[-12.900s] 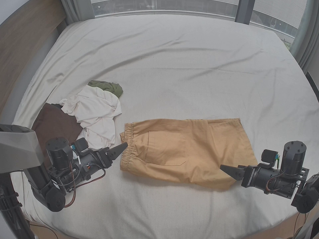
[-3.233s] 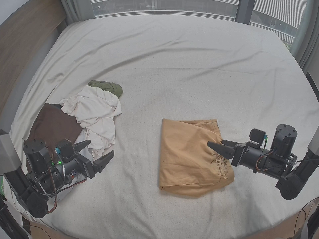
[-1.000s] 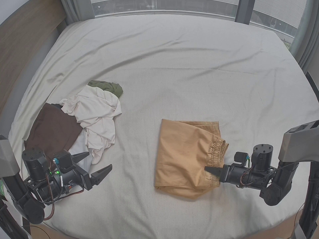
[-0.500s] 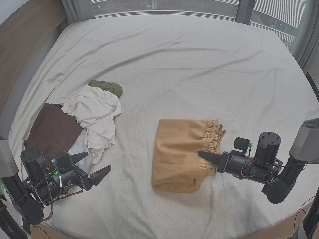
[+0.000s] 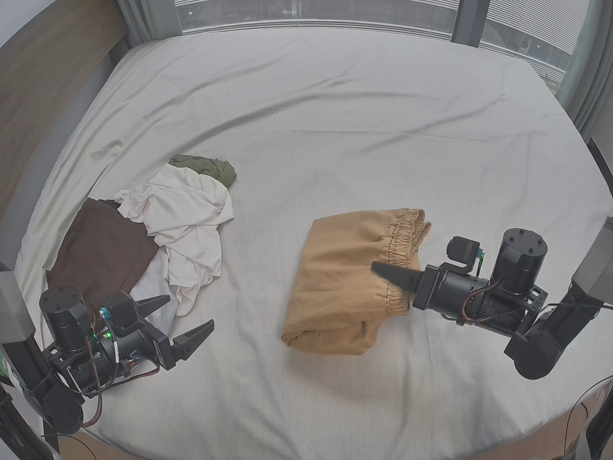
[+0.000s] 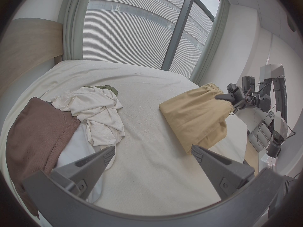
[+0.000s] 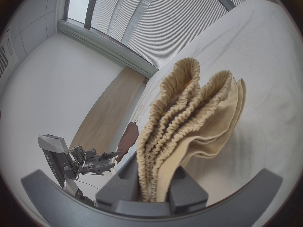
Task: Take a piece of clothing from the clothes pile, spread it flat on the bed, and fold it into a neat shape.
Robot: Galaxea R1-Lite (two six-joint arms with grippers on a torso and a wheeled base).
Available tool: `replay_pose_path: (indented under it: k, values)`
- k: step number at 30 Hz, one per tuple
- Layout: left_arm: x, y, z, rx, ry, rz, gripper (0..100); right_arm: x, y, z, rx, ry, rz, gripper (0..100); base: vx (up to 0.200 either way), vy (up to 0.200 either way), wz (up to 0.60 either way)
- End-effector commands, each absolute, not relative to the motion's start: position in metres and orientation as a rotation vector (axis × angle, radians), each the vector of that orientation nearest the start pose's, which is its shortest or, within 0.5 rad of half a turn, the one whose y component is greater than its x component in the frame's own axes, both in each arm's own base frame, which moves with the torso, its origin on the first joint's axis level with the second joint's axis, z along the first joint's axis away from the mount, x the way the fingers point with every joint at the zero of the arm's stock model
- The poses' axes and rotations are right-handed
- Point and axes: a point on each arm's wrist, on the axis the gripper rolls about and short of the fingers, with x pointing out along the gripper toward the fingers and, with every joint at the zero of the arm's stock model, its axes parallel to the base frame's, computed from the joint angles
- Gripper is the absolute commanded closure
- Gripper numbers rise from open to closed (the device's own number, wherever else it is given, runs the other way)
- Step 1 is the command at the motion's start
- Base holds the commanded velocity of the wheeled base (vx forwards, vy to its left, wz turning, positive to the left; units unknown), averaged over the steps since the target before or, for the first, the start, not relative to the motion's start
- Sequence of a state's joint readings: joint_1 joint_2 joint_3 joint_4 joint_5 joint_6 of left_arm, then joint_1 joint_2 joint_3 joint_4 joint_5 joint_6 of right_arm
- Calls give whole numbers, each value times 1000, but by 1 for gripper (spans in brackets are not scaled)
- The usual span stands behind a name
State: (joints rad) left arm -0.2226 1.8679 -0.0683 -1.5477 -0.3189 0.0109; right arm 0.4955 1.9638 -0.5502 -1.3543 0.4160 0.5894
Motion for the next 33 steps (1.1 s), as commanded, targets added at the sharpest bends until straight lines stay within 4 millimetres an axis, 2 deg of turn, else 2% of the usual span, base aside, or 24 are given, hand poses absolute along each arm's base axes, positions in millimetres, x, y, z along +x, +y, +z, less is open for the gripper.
replay_pose_path:
  k: [1,5,7,19,33]
  values:
    - [212,-56,74,-2,255,-543,0,274,165,131,545,277,902,100,0,0,0]
    - [212,-56,74,-3,257,-544,0,278,169,143,546,262,913,100,0,0,0]
    - [212,-57,73,-1,259,-546,0,289,172,155,547,244,914,100,0,0,0]
    - [211,-58,72,-4,265,-552,0,320,178,197,567,184,920,100,0,0,0]
    - [208,-61,72,-8,271,-566,0,364,184,213,570,174,903,100,0,0,0]
